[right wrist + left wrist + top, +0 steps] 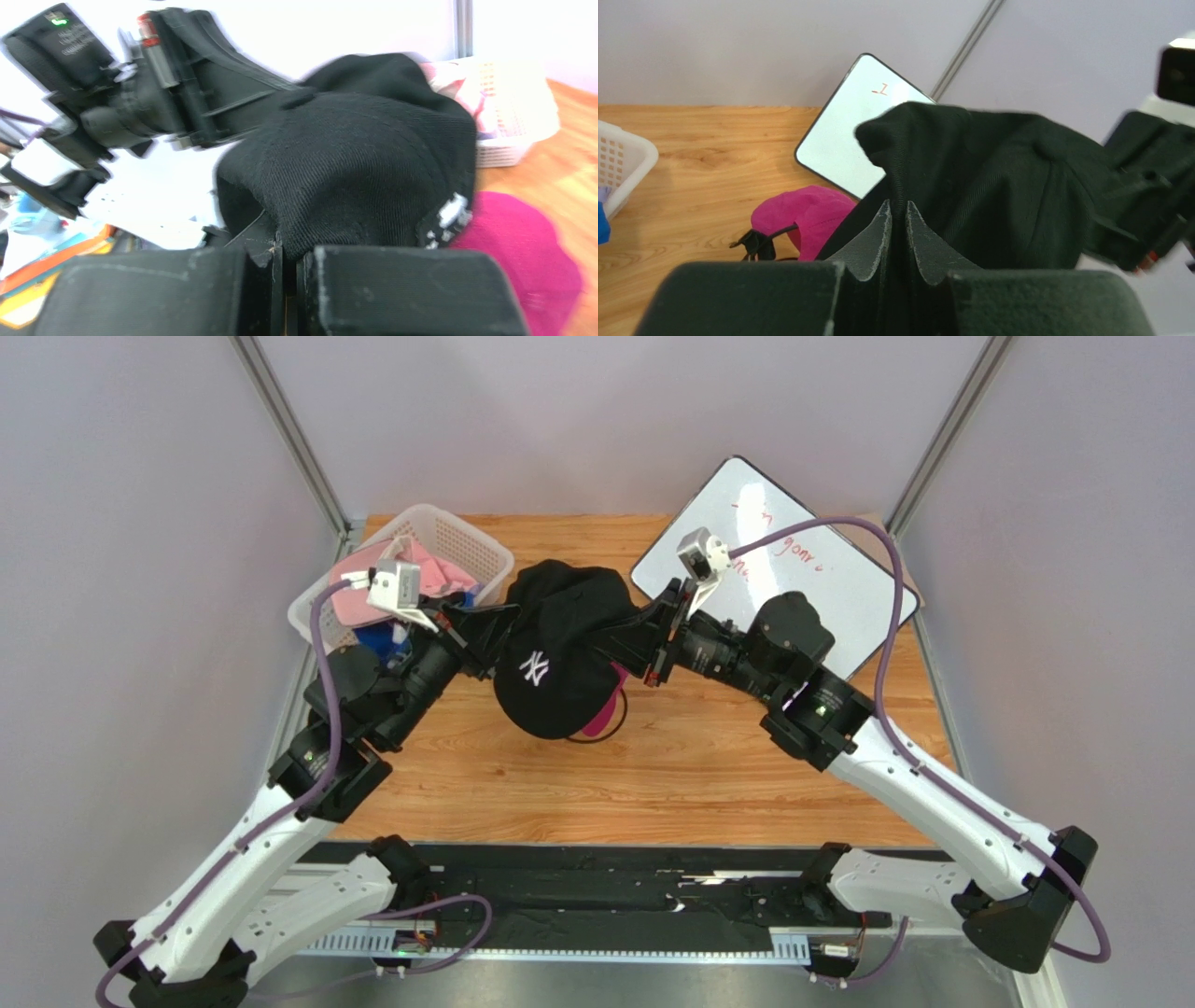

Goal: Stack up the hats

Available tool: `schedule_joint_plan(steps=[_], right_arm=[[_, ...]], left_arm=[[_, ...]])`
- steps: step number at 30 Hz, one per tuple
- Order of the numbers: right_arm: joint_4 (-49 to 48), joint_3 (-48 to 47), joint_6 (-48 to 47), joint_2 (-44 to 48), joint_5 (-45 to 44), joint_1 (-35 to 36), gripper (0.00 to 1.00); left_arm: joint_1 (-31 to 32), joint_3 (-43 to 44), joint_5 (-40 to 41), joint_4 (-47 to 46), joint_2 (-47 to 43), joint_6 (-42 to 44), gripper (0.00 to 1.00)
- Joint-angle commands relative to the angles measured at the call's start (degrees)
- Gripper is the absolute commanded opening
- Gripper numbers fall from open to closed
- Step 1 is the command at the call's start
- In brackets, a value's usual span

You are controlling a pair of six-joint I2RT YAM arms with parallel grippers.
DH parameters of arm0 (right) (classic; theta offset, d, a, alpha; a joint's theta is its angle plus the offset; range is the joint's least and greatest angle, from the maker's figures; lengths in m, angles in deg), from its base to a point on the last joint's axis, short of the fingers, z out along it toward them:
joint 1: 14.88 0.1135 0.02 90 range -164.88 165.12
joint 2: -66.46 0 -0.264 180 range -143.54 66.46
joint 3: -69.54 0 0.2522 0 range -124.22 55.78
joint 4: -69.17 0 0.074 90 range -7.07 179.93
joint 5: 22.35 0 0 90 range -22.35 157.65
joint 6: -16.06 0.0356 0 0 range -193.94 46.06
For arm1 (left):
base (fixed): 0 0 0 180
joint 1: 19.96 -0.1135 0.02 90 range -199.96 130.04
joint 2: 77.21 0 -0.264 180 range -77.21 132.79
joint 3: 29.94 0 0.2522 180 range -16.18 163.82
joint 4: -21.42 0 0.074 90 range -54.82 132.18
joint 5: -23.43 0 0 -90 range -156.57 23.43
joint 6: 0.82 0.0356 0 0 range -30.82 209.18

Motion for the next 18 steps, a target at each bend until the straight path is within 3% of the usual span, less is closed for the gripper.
schedule_joint_plan(steps=[1,2,5,6,8,12,14,18], right_arm=[[2.5,-6.9,-5.3,-1.8,9.5,-6.4,0.00],[3.3,-8.3,-5.8,-2.3,12.8,-8.5,0.00],[11.0,-14.3,-7.5,-4.2,24.9,-11.4,0.00],[13.3,-15.8,-8.3,-5.2,31.0,-11.6,0.00],[18.3,-19.5,-10.1,-6.6,38.2,-12.6,0.00],[23.1,-22.1,-12.0,-9.5,54.8,-13.0,0.00],[25.3,-22.5,-12.6,-9.8,58.5,-12.9,0.00],[25.8,-20.1,-12.6,-8.3,64.2,-12.6,0.00]], left_arm=[[0.7,1.1,-8.8,4.6,-4.6,3.7,0.28],[0.7,1.6,-9.9,5.9,-5.2,4.4,0.54],[0.8,4.2,-11.1,10.2,-8.3,8.7,0.86],[0.7,5.0,-11.8,10.9,-9.7,11.5,0.92],[0.7,6.9,-16.1,12.2,-10.6,14.7,1.00],[0.7,12.0,-30.5,16.2,-7.1,22.2,1.00],[0.8,14.8,-37.5,17.1,-4.3,23.3,1.00],[0.7,19.2,-42.1,20.7,-0.7,26.0,1.00]])
